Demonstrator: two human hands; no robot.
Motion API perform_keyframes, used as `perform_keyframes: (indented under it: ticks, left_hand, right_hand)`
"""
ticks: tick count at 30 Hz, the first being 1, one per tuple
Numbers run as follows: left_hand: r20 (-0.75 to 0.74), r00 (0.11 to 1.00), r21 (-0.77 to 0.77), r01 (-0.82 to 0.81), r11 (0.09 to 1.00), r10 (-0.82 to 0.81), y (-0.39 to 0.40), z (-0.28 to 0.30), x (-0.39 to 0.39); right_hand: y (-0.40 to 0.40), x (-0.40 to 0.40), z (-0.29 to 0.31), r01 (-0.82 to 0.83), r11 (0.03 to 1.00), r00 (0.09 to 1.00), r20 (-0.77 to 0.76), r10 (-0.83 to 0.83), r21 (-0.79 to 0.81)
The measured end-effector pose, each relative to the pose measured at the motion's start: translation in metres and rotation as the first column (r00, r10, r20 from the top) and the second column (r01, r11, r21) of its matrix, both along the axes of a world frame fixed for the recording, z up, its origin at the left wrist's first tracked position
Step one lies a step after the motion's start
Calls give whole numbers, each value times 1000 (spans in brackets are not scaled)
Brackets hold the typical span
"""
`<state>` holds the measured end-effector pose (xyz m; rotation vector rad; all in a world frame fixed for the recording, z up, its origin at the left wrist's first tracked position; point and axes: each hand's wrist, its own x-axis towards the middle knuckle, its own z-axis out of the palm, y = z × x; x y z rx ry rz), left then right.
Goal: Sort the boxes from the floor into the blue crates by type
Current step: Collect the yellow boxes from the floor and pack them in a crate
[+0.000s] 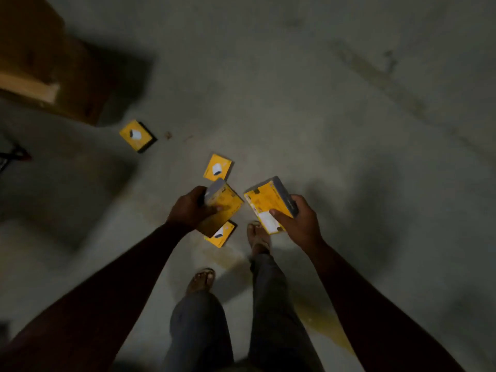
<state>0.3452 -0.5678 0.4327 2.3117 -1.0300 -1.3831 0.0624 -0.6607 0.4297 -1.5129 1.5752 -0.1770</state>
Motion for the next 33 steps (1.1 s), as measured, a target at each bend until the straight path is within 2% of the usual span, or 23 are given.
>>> perform_keyframes:
  ticks: [2,4,8,10,13,16,19,22,25,28,30,33]
  left_hand:
    - [1,1000,-103,-5,995,5,-2,44,-18]
    - [-60,998,-234,-3,972,-12,-2,84,-44]
    - [-134,972,-395,124,910,-191,17,147,-100]
    - [-176,942,-421,189,887,-285,35,171,-132]
    - [-256,853,-432,320,843,-455,78,203,-196]
    - [-262,684,-465,529,710,-681,132,223,-272]
    - [-199,447,-516,709,481,-872,192,248,-360]
    - [-139,192,-562,792,237,-971,273,283,-447]
    - [-86,-14,-625,779,43,-996,367,310,-524]
    - [-126,-212,-659,748,-78,-969,473,330,-587]
    - [-146,-312,-674,726,-136,-939,541,340,-622]
    - [-157,-419,-706,681,-195,-894,628,348,-669]
  right_hand:
    - [22,-18,52,88,995,996,6,-88,-46]
    - [51,-38,94,176,980,984,42,-173,-92]
    - [132,-78,155,395,901,916,150,-372,-176]
    - [187,-102,180,540,816,837,230,-496,-205]
    - [294,-150,211,768,616,634,353,-689,-176]
    - [409,-191,248,917,358,399,413,-819,-177]
    - [517,-223,283,952,139,242,390,-889,-272]
    - [626,-248,308,952,-108,30,440,-898,-286]
    - [736,-263,323,898,-354,-187,503,-844,-260]
    - [844,-271,337,791,-565,-361,565,-742,-236]
    - [905,-278,346,725,-657,-444,588,-676,-207]
    - [979,-295,355,636,-746,-512,614,-601,-199]
